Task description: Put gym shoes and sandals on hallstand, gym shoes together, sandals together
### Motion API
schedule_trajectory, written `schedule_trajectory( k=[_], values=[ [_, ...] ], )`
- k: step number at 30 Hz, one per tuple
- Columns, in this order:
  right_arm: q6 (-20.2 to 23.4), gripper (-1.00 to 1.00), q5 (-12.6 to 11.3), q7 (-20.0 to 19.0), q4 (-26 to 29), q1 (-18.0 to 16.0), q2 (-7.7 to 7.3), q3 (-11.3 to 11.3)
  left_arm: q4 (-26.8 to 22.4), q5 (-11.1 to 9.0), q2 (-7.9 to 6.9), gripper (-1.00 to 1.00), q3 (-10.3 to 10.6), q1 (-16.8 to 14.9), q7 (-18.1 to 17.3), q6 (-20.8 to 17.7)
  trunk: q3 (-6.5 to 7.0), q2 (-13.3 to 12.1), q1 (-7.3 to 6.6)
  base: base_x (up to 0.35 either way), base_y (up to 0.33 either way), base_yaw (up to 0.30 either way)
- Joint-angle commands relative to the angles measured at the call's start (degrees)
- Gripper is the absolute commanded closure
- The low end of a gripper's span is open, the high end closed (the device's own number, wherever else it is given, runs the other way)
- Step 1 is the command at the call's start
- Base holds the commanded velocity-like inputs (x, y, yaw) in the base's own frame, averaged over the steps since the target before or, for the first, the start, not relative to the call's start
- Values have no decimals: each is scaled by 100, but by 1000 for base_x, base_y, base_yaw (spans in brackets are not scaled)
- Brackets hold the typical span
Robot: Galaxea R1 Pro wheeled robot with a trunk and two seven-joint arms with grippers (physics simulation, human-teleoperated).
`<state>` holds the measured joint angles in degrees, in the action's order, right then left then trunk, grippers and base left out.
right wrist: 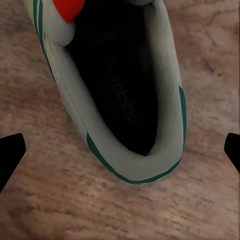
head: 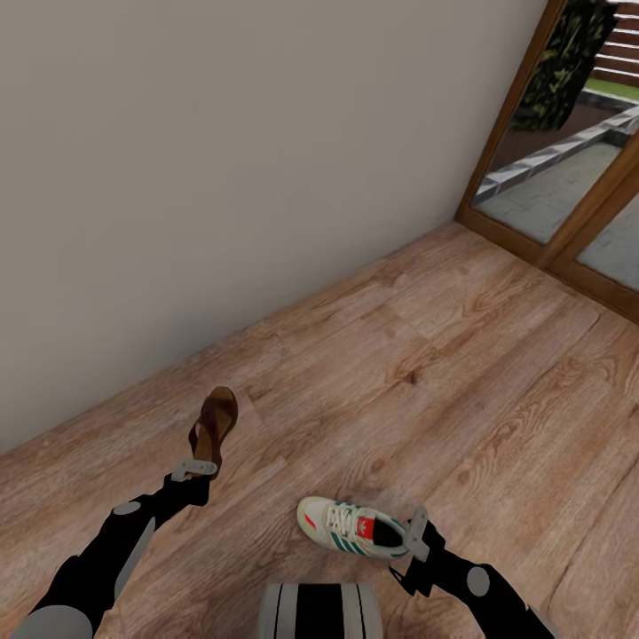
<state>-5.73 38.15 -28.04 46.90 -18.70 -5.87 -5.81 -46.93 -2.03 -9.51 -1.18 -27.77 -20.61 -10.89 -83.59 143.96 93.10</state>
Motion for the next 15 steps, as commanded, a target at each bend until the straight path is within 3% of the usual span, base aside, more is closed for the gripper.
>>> schedule_trajectory(
  k=[1,15],
  values=[
    [-33,-100,61,-2,36,-2,-4,-2,-9,-2,1,100,-13,-1,-40,-45,-12,1,-1,0,0,0],
    [-32,-100,61,11,127,-2,-5,9,-8,-1,1,100,-13,-1,-40,-45,-57,1,-1,0,0,0]
  ],
)
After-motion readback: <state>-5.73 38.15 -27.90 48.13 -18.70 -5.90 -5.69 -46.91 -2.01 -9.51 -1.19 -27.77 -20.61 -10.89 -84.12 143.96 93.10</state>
